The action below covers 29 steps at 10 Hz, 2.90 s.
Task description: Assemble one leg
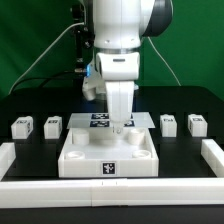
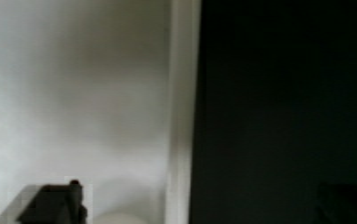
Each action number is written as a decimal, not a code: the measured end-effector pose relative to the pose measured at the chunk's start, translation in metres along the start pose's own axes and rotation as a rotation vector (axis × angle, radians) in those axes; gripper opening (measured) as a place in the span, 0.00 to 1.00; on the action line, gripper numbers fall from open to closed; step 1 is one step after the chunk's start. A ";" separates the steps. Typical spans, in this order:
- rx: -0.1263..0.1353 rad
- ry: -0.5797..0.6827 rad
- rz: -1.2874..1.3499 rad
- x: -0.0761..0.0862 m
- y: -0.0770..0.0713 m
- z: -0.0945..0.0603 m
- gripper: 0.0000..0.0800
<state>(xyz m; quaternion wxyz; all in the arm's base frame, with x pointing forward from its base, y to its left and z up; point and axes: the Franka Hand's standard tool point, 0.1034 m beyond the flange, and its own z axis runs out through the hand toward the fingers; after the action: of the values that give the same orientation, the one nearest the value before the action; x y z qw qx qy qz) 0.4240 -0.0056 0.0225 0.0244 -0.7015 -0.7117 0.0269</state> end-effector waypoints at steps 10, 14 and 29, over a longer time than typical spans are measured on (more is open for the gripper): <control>0.033 0.005 0.024 -0.001 -0.007 0.016 0.10; 0.018 0.006 0.024 -0.001 -0.003 0.014 0.08; -0.038 0.031 0.055 0.092 0.072 0.007 0.08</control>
Offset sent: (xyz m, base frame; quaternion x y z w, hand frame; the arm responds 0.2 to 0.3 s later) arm -0.0009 0.0016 -0.0062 0.0079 0.0108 0.0101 0.9999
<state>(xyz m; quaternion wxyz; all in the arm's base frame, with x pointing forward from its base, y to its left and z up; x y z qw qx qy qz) 0.4938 0.0871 0.0097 0.0211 -0.7216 -0.6919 0.0031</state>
